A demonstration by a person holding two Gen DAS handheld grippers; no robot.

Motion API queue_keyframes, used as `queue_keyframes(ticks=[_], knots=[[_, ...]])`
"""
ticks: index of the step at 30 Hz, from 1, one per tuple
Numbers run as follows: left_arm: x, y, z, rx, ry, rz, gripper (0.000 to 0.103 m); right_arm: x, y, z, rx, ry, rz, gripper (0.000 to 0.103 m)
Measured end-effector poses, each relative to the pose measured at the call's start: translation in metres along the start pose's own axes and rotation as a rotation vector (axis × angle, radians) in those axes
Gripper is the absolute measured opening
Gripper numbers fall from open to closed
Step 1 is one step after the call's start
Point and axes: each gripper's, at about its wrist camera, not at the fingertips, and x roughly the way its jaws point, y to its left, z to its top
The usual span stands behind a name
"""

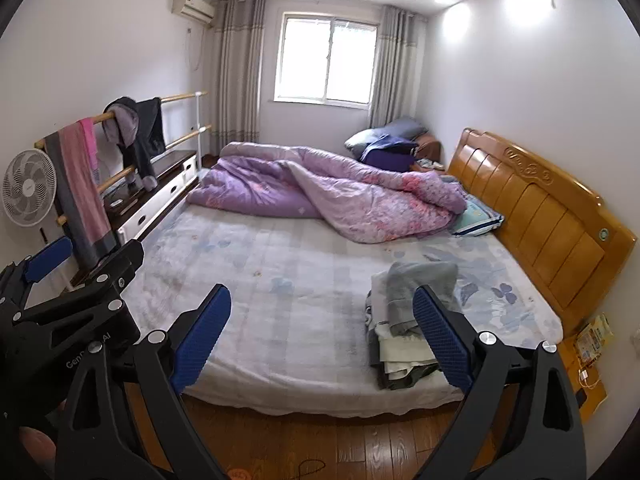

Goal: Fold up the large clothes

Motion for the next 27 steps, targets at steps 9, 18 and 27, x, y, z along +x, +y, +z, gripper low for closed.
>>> queue_keyframes(ticks=[9, 18, 27], knots=[[0.006, -0.014, -0.004, 0.04, 0.005, 0.003, 0.092, 0.004, -0.017, -0.01, 0.033, 0.002, -0.012, 0.089], [0.012, -0.02, -0.008, 0.044, 0.018, -0.002, 0.092, 0.008, -0.021, -0.012, 0.052, 0.018, -0.018, 0.089], [0.016, -0.018, -0.009, 0.049, 0.022, -0.006, 0.092, 0.006, -0.018, -0.014, 0.058, 0.027, -0.02, 0.089]])
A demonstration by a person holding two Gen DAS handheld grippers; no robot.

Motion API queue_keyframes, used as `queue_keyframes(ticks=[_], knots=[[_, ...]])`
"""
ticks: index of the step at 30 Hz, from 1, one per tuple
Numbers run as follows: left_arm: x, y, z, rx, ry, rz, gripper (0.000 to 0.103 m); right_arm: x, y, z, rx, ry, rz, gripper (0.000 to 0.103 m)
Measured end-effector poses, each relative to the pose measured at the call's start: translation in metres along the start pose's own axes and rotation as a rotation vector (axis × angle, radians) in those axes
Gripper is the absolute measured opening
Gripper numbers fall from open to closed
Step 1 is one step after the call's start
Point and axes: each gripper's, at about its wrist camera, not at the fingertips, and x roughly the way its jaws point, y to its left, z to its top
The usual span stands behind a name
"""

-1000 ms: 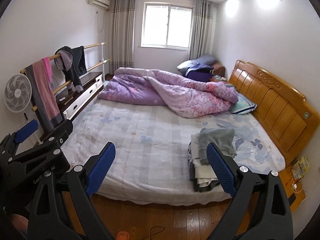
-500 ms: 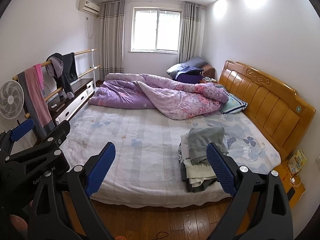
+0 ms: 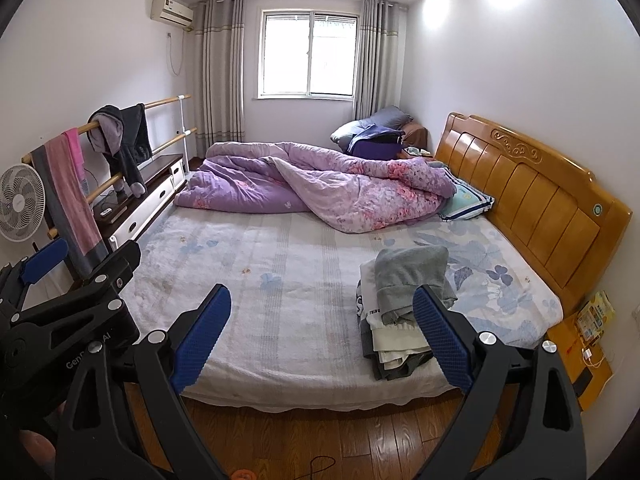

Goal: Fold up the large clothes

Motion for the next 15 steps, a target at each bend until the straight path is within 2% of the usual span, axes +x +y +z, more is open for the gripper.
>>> queue_keyframes(ticks=[15], knots=[[0.005, 0.015, -0.005, -0.001, 0.007, 0.0, 0.092, 0.009, 0.006, 0.001, -0.01, 0.016, 0.008, 0.089]])
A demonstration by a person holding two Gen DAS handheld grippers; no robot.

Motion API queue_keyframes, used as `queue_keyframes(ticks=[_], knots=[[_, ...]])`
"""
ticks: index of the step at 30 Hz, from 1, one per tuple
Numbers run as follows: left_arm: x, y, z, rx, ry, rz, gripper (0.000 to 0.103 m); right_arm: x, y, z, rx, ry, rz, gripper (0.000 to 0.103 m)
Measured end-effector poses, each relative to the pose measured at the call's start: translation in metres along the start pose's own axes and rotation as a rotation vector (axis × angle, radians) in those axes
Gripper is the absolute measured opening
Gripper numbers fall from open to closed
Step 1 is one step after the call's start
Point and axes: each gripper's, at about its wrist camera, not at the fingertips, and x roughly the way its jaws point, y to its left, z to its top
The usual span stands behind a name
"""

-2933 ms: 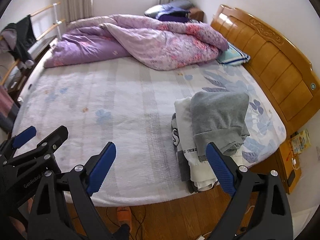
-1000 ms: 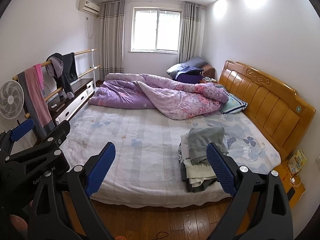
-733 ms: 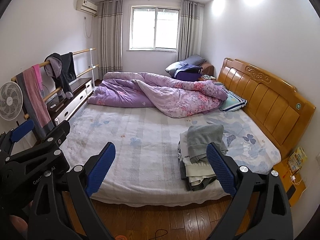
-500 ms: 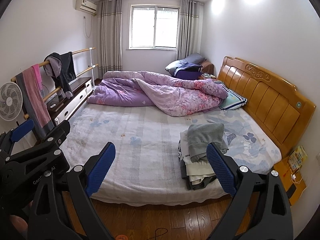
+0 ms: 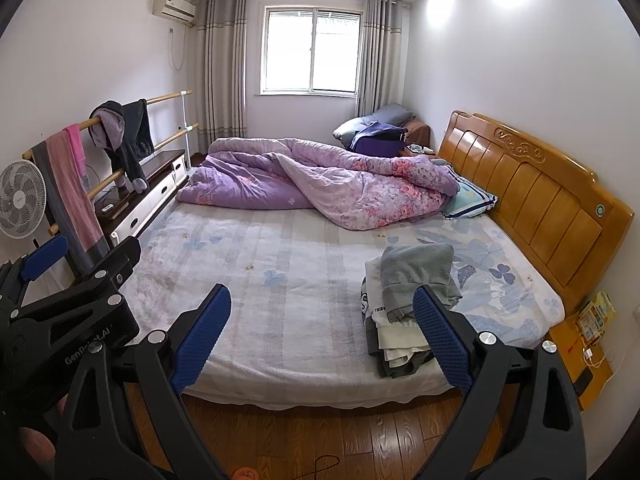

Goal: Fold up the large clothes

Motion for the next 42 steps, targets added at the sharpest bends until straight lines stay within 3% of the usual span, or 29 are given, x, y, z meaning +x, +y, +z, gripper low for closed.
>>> queue_keyframes(ticks=[42], knots=[[0.009, 0.014, 0.001, 0.004, 0.013, -0.001, 0.092, 0.021, 0.005, 0.005, 0.002, 0.024, 0.002, 0.089]])
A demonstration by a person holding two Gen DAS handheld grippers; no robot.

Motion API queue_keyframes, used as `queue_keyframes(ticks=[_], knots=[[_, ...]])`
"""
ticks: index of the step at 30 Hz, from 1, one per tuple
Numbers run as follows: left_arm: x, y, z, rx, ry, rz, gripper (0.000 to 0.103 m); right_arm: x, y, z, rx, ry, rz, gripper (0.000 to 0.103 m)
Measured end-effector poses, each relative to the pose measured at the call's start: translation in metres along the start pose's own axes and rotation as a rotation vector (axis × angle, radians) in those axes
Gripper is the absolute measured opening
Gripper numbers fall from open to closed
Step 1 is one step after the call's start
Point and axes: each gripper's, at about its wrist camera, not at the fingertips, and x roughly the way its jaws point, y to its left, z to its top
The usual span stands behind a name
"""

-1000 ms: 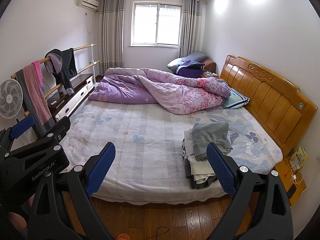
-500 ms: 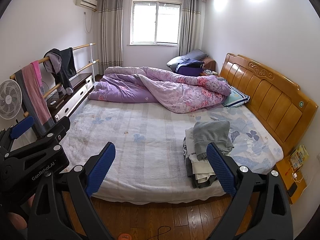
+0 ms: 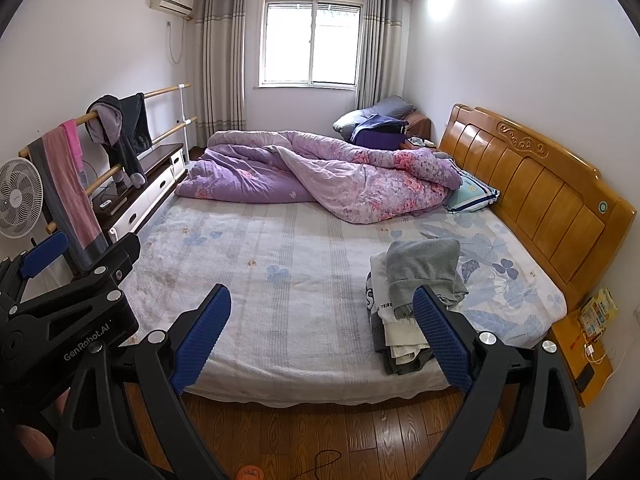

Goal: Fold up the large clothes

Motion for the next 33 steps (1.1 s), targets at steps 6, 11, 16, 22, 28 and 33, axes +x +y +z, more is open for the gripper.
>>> queue_keyframes(ticks=[6, 11, 16, 22, 28, 33], knots=[[0.0011, 0.0012, 0.0026, 0.001, 0.002, -0.003, 0.092, 0.0, -0.0002, 0.0005, -0.001, 0.0, 0.0, 0.089], [0.0014, 0.002, 0.0029, 0.003, 0.002, -0.004, 0.092, 0.0006, 0.0, -0.0009, 0.002, 0.002, 0.0, 0.089], [0.002, 0.0024, 0.0044, 0.002, 0.004, -0.005, 0.092, 0.0013, 0.0006, -0.0023, 0.003, 0.004, 0.001, 0.089], [0.0025, 0.0035, 0.0054, 0.003, 0.003, -0.006, 0.092, 0.0015, 0.0003, -0.0018, 0.004, 0.006, 0.002, 0.089], [0.0041, 0.0066, 0.0053, 0.005, 0.005, -0.008, 0.092, 0.0015, 0.0011, -0.0046, 0.003, 0.005, 0.001, 0.089], [0.0038, 0.0068, 0.0064, 0.005, 0.004, -0.008, 0.092, 0.0018, 0.0003, -0.0037, 0.004, 0.005, 0.003, 0.089]])
